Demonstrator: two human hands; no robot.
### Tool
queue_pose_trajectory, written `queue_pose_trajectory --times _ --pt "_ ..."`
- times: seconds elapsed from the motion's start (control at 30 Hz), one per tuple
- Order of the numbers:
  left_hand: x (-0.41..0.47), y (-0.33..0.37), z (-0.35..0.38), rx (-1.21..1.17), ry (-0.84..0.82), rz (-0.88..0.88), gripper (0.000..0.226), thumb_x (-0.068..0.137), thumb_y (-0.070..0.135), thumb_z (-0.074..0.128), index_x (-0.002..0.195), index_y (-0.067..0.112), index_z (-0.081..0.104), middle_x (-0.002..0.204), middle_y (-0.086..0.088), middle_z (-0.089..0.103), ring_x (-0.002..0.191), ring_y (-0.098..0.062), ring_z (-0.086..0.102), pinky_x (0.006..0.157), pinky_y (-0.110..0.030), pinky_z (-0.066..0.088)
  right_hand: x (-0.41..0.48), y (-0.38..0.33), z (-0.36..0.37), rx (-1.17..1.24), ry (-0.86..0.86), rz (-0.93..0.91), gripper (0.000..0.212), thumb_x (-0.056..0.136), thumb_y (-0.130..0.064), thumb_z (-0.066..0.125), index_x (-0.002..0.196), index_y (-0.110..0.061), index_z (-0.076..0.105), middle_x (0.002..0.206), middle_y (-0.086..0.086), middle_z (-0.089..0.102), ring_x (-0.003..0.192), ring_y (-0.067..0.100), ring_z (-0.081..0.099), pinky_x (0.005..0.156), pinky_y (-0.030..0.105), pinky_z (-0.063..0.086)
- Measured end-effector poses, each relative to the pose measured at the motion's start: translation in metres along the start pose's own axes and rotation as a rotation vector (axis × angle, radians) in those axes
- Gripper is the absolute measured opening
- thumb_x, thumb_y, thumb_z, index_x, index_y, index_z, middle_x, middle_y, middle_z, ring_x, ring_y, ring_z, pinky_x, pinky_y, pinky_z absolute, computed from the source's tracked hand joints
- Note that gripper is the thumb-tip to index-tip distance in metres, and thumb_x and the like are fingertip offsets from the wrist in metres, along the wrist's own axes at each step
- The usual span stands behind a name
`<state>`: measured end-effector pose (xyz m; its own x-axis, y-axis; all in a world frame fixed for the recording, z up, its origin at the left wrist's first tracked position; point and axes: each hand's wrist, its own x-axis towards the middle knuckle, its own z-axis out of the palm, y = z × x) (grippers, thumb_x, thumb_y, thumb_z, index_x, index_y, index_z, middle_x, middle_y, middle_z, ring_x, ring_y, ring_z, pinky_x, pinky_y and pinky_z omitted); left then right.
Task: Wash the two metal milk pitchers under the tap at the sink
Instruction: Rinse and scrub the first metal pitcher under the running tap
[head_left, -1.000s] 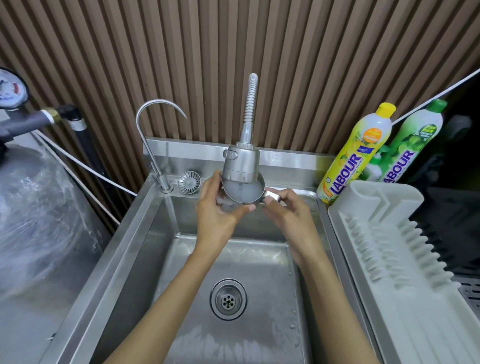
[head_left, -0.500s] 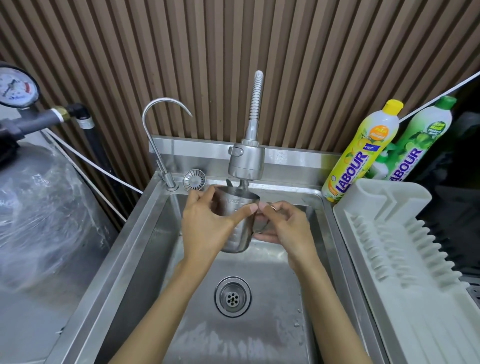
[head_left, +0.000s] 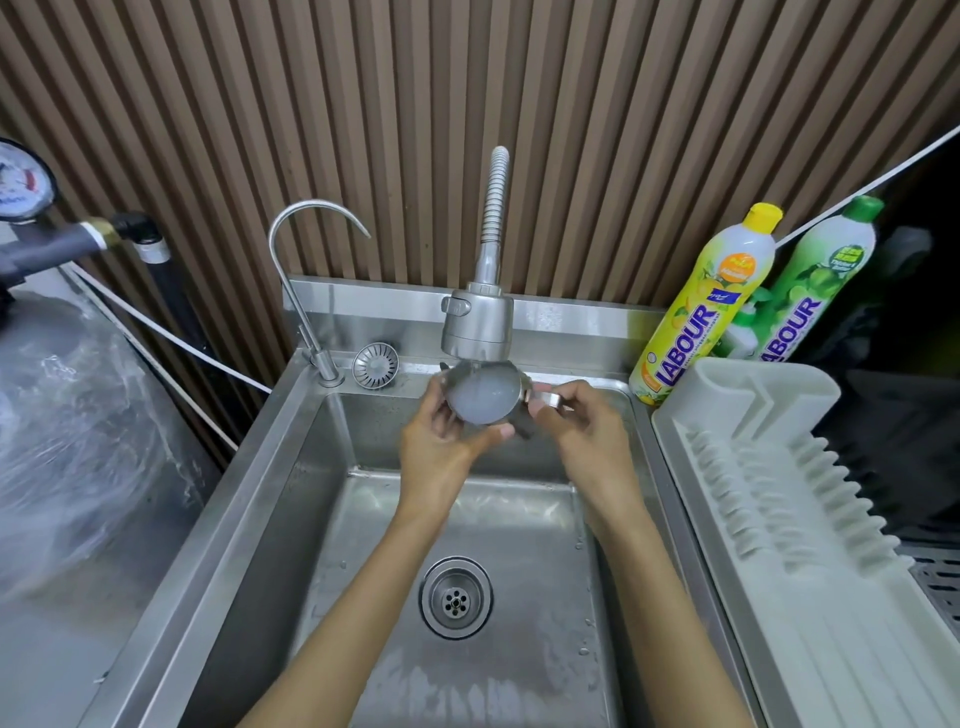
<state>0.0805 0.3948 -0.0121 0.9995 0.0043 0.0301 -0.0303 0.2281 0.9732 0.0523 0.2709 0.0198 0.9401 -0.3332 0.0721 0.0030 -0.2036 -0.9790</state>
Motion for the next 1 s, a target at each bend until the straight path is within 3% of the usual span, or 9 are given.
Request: queue_pose_trajectory --times 0.07,0.13,0.2,0.3,0.47,0.6,0.7,0.83,1.0 --pt "0.004 0.006 0.0 0.045 0.031 0.1 0.07 0.058 -0.017 0.077 0.103 0.032 0.053 0.111 0.005 0.06 0.101 0.001 0.06 0.087 -0.009 0.046 0.004 0.008 0.005 0.139 -0.043 0.037 0.024 0.089 -0.012 0.058 0.069 -0.019 0.049 0.076 -0.01 0.058 0.07 -0.003 0.053 0.074 0.014 0.04" --pt "0.011 0.013 -0.005 0.156 0.034 0.189 0.072 0.053 -0.008 0.084 0.106 0.03 0.054 0.114 0.004 0.056 0.1 0.006 0.058 0.087 -0.009 0.043 0.007 0.015 0.012 0.312 -0.12 0.09 0.023 0.092 -0.012 0.054 0.071 -0.018 0.049 0.086 0.0 0.06 0.09 0.013 0.055 0.092 0.033 0.043" --pt "0.015 0.018 -0.011 0.313 0.036 0.25 0.079 0.047 0.005 0.087 0.115 0.027 0.054 0.113 0.009 0.054 0.102 0.003 0.056 0.087 -0.008 0.04 0.008 0.021 0.019 0.467 -0.189 0.163 0.02 0.094 -0.012 0.051 0.075 -0.014 0.049 0.095 0.01 0.059 0.102 0.023 0.055 0.104 0.039 0.042" --pt "0.01 0.024 -0.018 0.421 0.073 0.239 0.083 0.05 0.002 0.088 0.118 0.031 0.049 0.107 0.016 0.05 0.099 0.006 0.053 0.081 -0.001 0.039 0.005 0.025 0.031 0.503 -0.2 0.231 0.02 0.094 -0.016 0.053 0.075 -0.012 0.049 0.096 0.017 0.054 0.098 0.026 0.055 0.1 0.042 0.047" --pt "0.005 0.012 -0.039 0.487 0.091 0.039 0.07 0.048 0.021 0.086 0.113 0.019 0.06 0.112 0.0 0.066 0.105 -0.016 0.063 0.092 -0.031 0.05 0.0 0.023 0.042 0.265 -0.061 0.229 0.022 0.087 -0.016 0.064 0.069 -0.012 0.05 0.081 0.011 0.057 0.08 0.021 0.056 0.081 0.037 0.057" --pt "-0.006 -0.004 -0.05 0.365 0.034 -0.107 0.056 0.064 -0.003 0.08 0.114 0.011 0.061 0.106 -0.004 0.07 0.099 -0.014 0.067 0.076 -0.012 0.05 -0.001 0.029 0.043 0.096 0.0 0.204 0.027 0.082 -0.016 0.068 0.062 -0.016 0.05 0.063 0.0 0.054 0.067 0.02 0.054 0.083 0.05 0.053" --pt "-0.013 -0.011 -0.048 0.376 0.048 -0.106 0.051 0.066 0.001 0.08 0.112 0.013 0.061 0.098 0.0 0.069 0.078 0.007 0.064 0.065 -0.003 0.045 -0.001 0.033 0.041 0.059 0.009 0.217 0.028 0.081 -0.018 0.069 0.061 -0.018 0.05 0.064 0.0 0.055 0.07 0.021 0.054 0.085 0.051 0.053" --pt "-0.016 -0.021 -0.043 0.48 0.092 -0.03 0.055 0.065 0.018 0.083 0.114 0.02 0.059 0.1 -0.001 0.068 0.095 -0.013 0.063 0.079 -0.018 0.048 0.0 0.038 0.037 0.147 -0.016 0.3 0.022 0.084 -0.014 0.066 0.068 -0.011 0.051 0.077 0.013 0.057 0.073 0.025 0.056 0.082 0.047 0.056" --pt "-0.024 -0.027 -0.033 0.403 0.152 -0.029 0.061 0.067 0.02 0.083 0.122 0.015 0.055 0.105 0.0 0.067 0.1 -0.011 0.061 0.069 0.002 0.038 0.003 0.038 0.031 0.139 -0.041 0.304 0.019 0.084 -0.016 0.067 0.072 -0.01 0.054 0.073 0.011 0.061 0.074 0.025 0.061 0.083 0.049 0.056"
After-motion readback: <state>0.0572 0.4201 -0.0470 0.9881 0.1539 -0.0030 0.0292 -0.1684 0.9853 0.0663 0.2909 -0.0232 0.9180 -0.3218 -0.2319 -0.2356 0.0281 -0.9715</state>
